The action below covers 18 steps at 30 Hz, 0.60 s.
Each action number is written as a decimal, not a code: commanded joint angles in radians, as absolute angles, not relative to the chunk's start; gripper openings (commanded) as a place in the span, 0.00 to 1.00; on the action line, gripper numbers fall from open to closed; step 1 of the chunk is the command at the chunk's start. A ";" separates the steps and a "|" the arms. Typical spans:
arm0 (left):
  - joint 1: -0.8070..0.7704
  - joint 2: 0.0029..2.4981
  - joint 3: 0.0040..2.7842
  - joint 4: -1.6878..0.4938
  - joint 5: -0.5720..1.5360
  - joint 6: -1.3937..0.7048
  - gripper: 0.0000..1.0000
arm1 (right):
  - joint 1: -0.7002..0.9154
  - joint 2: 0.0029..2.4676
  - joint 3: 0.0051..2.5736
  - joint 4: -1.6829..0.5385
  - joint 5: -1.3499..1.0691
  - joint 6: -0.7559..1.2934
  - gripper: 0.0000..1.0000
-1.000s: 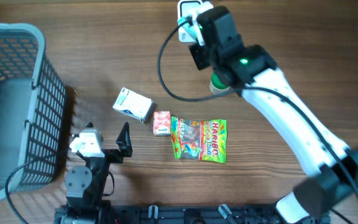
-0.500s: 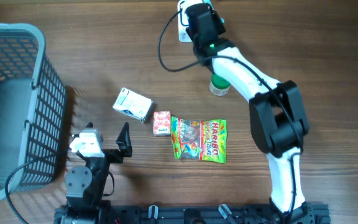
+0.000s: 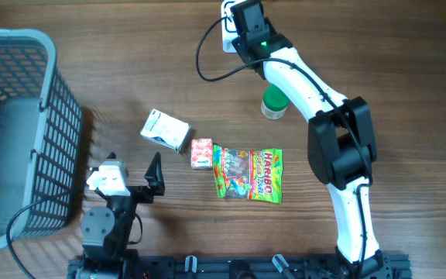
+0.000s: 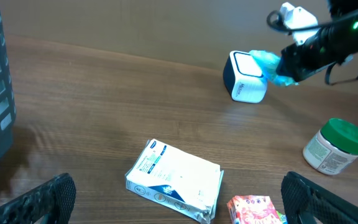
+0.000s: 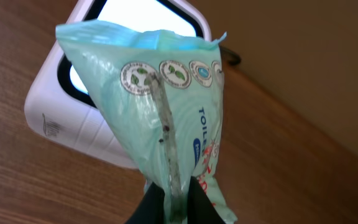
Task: Scan the item barcode
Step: 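Move the tissue pack to the right side and release it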
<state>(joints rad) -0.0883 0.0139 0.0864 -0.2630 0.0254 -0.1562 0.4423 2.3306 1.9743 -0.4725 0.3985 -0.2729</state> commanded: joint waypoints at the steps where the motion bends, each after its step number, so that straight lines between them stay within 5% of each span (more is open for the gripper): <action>1: -0.081 0.009 0.081 -0.261 0.034 -0.165 1.00 | 0.417 2.280 2.156 -0.669 0.423 -0.113 0.04; 8: -0.081 0.008 0.081 -0.261 0.034 -0.165 1.00 | 0.009 2.164 2.158 -1.137 0.530 0.339 0.04; 14: -0.081 0.009 0.081 -0.261 0.034 -0.165 1.00 | -0.396 2.170 1.922 -0.995 0.462 0.525 0.05; 18: -0.081 0.009 0.081 -0.261 0.034 -0.165 1.00 | -0.523 2.170 1.685 -0.791 0.299 0.524 0.04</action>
<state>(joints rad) -0.0883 0.0139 0.0864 -0.2630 0.0250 -0.1562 -0.4812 2.1761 1.7927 -0.8436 0.4145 0.4828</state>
